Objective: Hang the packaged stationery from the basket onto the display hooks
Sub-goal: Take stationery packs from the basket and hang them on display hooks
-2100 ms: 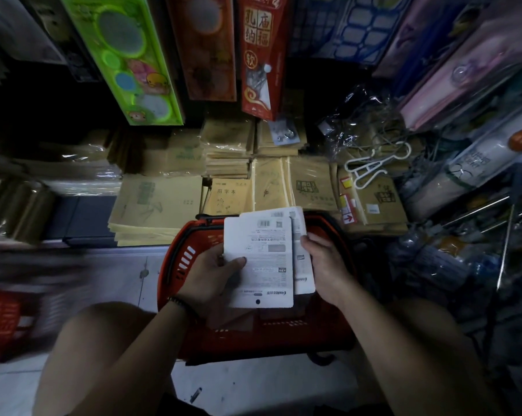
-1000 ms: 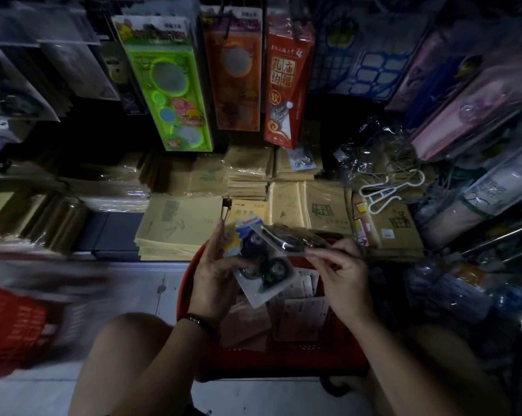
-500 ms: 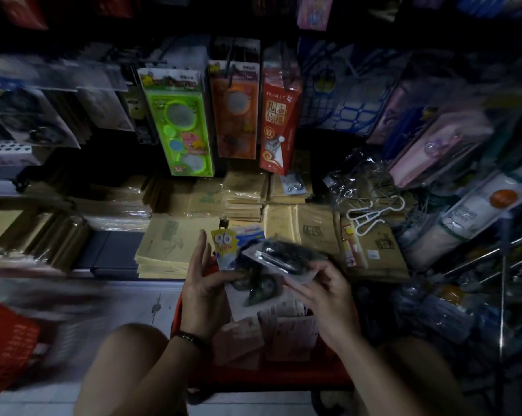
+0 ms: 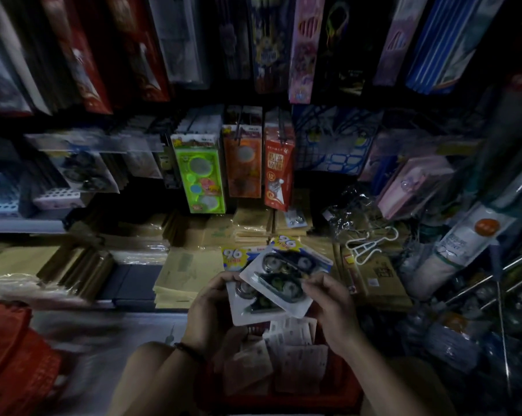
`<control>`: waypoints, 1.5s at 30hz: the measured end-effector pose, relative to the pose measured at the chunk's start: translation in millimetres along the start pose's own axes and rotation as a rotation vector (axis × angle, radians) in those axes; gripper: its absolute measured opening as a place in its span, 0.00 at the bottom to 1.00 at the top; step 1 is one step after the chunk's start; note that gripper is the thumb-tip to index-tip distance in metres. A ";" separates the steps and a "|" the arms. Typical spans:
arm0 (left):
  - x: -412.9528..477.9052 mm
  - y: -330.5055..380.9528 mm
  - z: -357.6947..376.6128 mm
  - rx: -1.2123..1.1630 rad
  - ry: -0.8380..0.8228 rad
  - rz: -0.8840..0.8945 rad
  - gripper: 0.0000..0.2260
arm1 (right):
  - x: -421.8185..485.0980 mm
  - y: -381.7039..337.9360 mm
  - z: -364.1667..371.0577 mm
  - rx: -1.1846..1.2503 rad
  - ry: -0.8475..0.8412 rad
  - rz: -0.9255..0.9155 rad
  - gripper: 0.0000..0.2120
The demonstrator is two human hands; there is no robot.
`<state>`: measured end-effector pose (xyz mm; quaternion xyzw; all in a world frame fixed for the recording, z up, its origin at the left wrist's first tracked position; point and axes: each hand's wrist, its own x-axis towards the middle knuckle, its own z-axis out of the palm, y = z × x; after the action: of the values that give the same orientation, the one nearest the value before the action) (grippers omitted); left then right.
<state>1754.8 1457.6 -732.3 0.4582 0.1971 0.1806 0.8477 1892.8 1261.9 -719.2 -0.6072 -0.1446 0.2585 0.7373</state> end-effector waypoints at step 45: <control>30.5 375.6 167.1 0.311 -0.095 0.770 0.19 | 63.2 -362.8 184.5 -0.897 0.343 -0.860 0.48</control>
<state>1817.3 1548.0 -335.0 0.6289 -0.0032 0.4311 0.6470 1922.2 1401.7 -332.9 -0.7770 -0.3492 -0.2464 0.4622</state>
